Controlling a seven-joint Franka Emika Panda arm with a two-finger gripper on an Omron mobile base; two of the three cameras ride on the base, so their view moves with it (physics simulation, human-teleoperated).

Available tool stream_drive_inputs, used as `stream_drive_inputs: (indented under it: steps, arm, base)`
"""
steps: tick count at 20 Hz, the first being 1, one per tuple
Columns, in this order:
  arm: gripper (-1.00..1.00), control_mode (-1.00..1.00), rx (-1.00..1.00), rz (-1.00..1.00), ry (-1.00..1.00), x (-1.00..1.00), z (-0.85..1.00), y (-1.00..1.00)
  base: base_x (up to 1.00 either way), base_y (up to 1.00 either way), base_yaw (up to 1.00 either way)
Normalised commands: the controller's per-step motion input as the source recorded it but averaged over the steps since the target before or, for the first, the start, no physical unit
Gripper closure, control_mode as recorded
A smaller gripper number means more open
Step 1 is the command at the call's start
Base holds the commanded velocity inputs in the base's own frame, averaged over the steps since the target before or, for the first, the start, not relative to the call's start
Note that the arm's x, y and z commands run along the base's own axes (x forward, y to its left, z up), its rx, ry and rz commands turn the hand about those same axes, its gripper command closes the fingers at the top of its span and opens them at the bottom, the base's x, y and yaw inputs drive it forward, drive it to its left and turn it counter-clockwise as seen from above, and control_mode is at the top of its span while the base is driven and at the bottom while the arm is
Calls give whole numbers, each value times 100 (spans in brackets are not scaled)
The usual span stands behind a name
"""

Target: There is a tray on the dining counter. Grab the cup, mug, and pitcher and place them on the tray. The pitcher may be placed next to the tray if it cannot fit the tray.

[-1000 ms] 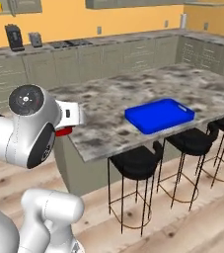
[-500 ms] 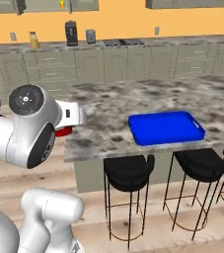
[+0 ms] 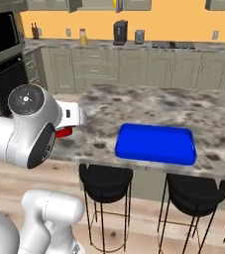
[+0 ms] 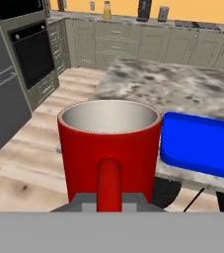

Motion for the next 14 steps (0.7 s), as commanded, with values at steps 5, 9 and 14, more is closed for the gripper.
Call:
stream_drive_inputs:
  steps: [5,9,14]
  arm:
    - [100,100,0,0,0,0,0,0]
    - [100,100,0,0,0,0,0,0]
    - [100,100,0,0,0,0,0,0]
  base:
    - [0,-100,43]
    - [7,-100,13]
    - [52,-62,-5]
